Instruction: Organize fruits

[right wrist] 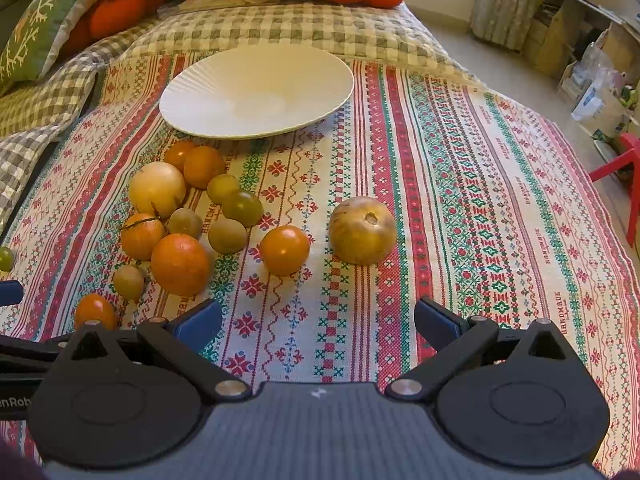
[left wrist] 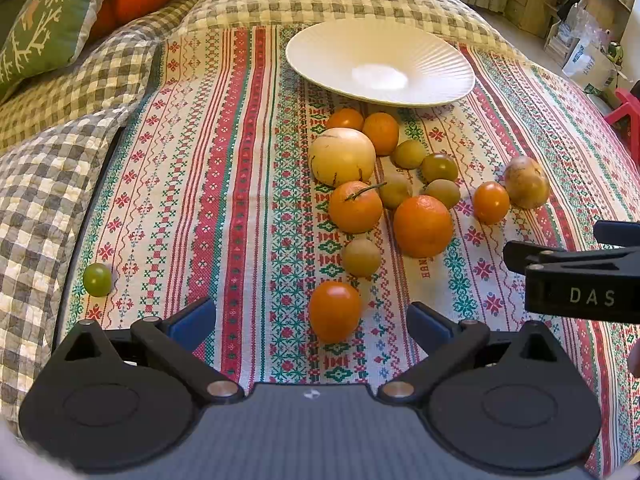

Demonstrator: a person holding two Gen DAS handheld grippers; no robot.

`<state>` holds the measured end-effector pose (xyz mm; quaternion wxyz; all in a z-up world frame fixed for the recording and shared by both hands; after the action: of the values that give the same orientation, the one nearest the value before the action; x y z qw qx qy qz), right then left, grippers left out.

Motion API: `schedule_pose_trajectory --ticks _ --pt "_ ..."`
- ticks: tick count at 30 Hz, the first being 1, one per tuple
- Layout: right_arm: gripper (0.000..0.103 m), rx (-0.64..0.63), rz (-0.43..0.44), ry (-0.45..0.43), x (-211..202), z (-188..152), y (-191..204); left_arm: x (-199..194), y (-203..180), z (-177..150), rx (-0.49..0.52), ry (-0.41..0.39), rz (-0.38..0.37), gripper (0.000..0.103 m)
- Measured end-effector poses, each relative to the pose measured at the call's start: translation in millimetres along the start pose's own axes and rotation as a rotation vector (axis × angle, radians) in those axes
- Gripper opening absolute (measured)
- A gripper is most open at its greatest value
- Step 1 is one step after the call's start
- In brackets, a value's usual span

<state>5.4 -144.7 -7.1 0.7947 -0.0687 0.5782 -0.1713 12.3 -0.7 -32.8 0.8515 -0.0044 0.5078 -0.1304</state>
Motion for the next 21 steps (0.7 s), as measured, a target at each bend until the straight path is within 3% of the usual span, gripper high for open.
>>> schedule_pose_trajectory --ticks 10,21 --pt "0.103 0.0 -0.001 0.001 0.4 0.2 -1.6 0.3 3.7 -0.1 -0.017 -0.003 -0.009 0.093" --pt "0.103 -0.031 0.077 0.025 1.0 4.1 -1.1 -2.7 9.2 5.1 -0.029 -0.022 -0.053 0.093"
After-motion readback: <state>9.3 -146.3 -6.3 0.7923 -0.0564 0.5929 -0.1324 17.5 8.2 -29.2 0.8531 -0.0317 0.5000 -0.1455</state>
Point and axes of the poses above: each gripper's, at about its wrist camera, not at the fingertips, and x roughly the way its jaws point, y to its left, z to its top, the point moved 3 cm from there along x, roughly the way its jaws point, and after that the axes turned 12 degrees about -z, right-handed, at the moved point
